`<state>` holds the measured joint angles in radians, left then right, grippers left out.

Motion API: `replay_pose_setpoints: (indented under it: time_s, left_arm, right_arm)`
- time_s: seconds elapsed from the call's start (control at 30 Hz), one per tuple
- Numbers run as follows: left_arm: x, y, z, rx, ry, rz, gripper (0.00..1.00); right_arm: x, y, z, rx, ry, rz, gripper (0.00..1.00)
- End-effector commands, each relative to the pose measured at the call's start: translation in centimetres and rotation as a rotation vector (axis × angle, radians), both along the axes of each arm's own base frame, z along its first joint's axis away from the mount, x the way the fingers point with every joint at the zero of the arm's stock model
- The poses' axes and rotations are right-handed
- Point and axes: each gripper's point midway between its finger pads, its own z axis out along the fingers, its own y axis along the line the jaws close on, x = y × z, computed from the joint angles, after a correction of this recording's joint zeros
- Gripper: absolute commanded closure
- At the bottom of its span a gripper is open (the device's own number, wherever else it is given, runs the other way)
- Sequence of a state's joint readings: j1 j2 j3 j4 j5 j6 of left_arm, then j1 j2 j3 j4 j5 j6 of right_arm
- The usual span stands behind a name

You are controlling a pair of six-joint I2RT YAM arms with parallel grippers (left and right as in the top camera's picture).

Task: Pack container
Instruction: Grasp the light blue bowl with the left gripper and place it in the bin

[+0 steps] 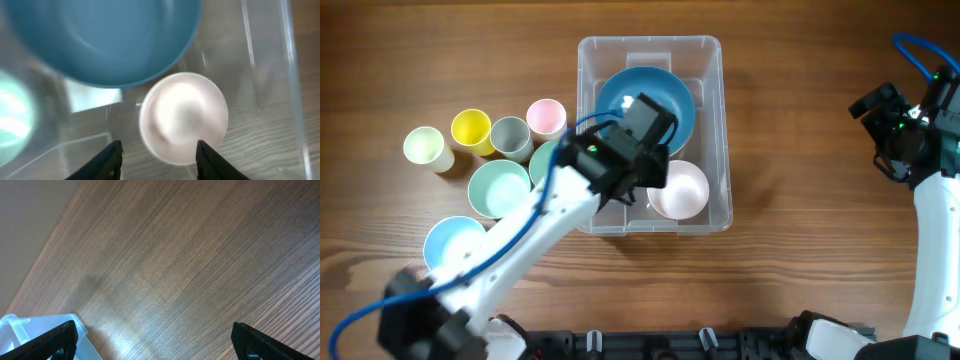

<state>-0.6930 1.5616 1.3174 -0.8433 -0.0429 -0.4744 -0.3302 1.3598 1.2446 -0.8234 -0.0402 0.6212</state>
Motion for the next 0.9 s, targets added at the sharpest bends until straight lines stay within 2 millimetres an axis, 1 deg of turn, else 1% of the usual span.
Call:
replay_pose_setpoints:
  time_s: [0.0,0.03,0.07,0.13,0.17,0.2,0.27,0.3,0.33,0.37,0.4,0.5,0.57,0.6,0.63,0.67,0.7,0.77,0.83,0.87]
  left_arm:
    - [0.5,8.6,3.5,0.123,-0.068,0.302,0.55]
    - [0.2,11.0,3.7,0.172,-0.066,0.376,0.55]
    - [-0.1,14.3,4.0,0.231,-0.062,0.491,0.52]
    - [-1.4,20.6,4.3,0.310,-0.016,0.718,0.44]
    - [-1.9,22.7,4.1,0.321,0.016,0.799,0.39]
    - [-2.5,25.2,3.8,0.319,0.058,0.914,0.31]
    - [-3.5,28.9,2.4,0.274,0.141,1.075,0.24]
    - [-3.9,30.2,1.7,0.243,0.174,1.132,0.22]
    - [-4.5,31.4,0.7,0.195,0.216,1.196,0.20]
    - [-5.5,33.3,-1.0,0.129,0.275,1.294,0.16]
    - [-6.3,34.3,-2.0,0.090,0.309,1.349,0.12]
    - [-8.7,36.3,-4.8,-0.013,0.399,1.488,0.04]
    - [-10.1,37.2,-6.7,-0.048,0.428,1.550,0.02]
    - [-11.1,37.2,-9.8,-0.122,0.455,1.515,0.09]
    - [-11.3,36.9,-10.6,-0.139,0.462,1.493,0.13]
    - [-11.5,36.7,-11.0,-0.145,0.470,1.486,0.14]
    - [-12.0,36.4,-11.6,-0.141,0.487,1.488,0.14]
    - [-13.7,35.6,-13.1,-0.109,0.541,1.493,0.14]
    - [-14.7,35.2,-14.1,-0.091,0.563,1.496,0.16]
    - [-14.9,35.1,-14.6,-0.091,0.564,1.496,0.16]
  right_arm:
    - [0.1,-0.2,0.1,-0.003,-0.002,-0.013,0.00]
    - [0.1,-0.2,0.1,-0.003,-0.002,-0.013,0.00]
    - [0.1,-0.2,0.1,-0.003,-0.002,-0.013,0.00]
    - [0.1,-0.2,0.1,-0.003,-0.002,-0.013,0.00]
    - [0.1,-0.2,0.1,-0.003,-0.002,-0.013,0.00]
    - [0.1,-0.2,0.1,-0.003,-0.002,-0.013,0.00]
    - [0.1,-0.2,0.1,-0.003,-0.002,-0.013,0.00]
    - [0.1,-0.2,0.1,-0.003,-0.002,-0.013,0.00]
    - [0.1,-0.2,0.1,-0.003,-0.002,-0.013,0.00]
    - [0.1,-0.2,0.1,-0.003,-0.002,-0.013,0.00]
    - [0.1,-0.2,0.1,-0.003,-0.002,-0.013,0.00]
    - [0.1,-0.2,0.1,-0.003,-0.002,-0.013,0.00]
    - [0.1,-0.2,0.1,-0.003,-0.002,-0.013,0.00]
    - [0.1,-0.2,0.1,-0.003,-0.002,-0.013,0.00]
    - [0.1,-0.2,0.1,-0.003,-0.002,-0.013,0.00]
    - [0.1,-0.2,0.1,-0.003,-0.002,-0.013,0.00]
    - [0.1,-0.2,0.1,-0.003,-0.002,-0.013,0.00]
    - [0.1,-0.2,0.1,-0.003,-0.002,-0.013,0.00]
    - [0.1,-0.2,0.1,-0.003,-0.002,-0.013,0.00]
    - [0.1,-0.2,0.1,-0.003,-0.002,-0.013,0.00]
